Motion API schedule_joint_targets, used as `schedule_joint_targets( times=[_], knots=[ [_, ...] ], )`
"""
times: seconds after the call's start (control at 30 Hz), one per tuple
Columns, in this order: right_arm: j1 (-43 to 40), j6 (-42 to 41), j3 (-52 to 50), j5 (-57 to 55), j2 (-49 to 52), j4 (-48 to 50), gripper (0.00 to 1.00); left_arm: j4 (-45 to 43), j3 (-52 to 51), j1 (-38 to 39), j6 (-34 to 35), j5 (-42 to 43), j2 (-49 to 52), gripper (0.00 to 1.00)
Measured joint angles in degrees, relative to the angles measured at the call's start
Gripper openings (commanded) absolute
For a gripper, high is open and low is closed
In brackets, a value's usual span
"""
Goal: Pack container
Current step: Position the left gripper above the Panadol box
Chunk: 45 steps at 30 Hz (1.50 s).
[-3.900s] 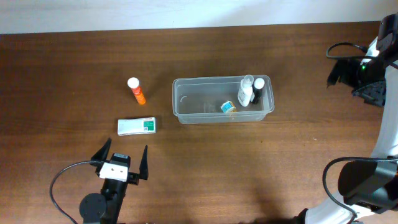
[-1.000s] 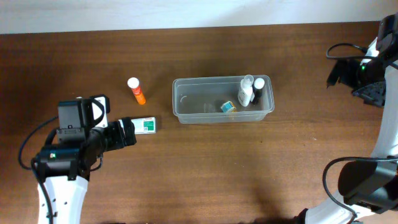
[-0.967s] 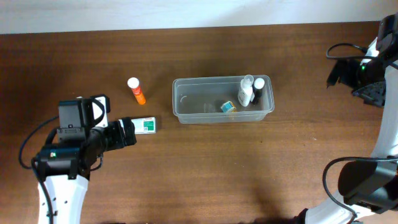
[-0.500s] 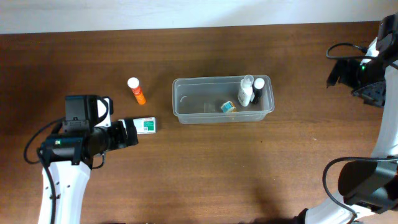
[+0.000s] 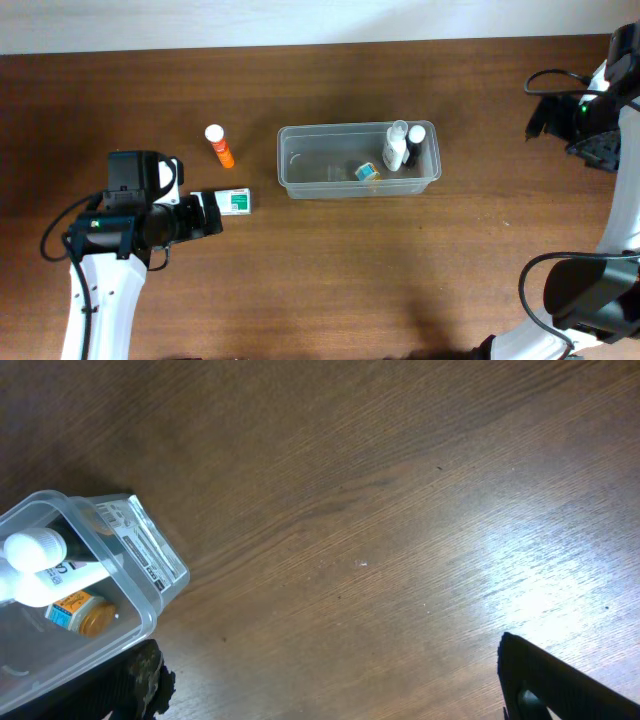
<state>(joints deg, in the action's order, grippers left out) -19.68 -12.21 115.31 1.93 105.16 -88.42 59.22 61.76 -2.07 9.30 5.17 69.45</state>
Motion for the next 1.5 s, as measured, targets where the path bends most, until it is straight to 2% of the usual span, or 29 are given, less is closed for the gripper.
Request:
schedule_joint_targets(
  times=[0.27, 1.5],
  knots=[
    [0.00, 0.00, 0.00, 0.00, 0.00, 0.00, 0.98, 0.42, 0.00, 0.00, 0.00, -2.47, 0.00, 0.99],
    [0.00, 0.00, 0.00, 0.00, 0.00, 0.00, 0.98, 0.46, 0.00, 0.00, 0.02, -3.76, 1.44, 0.99]
  ],
)
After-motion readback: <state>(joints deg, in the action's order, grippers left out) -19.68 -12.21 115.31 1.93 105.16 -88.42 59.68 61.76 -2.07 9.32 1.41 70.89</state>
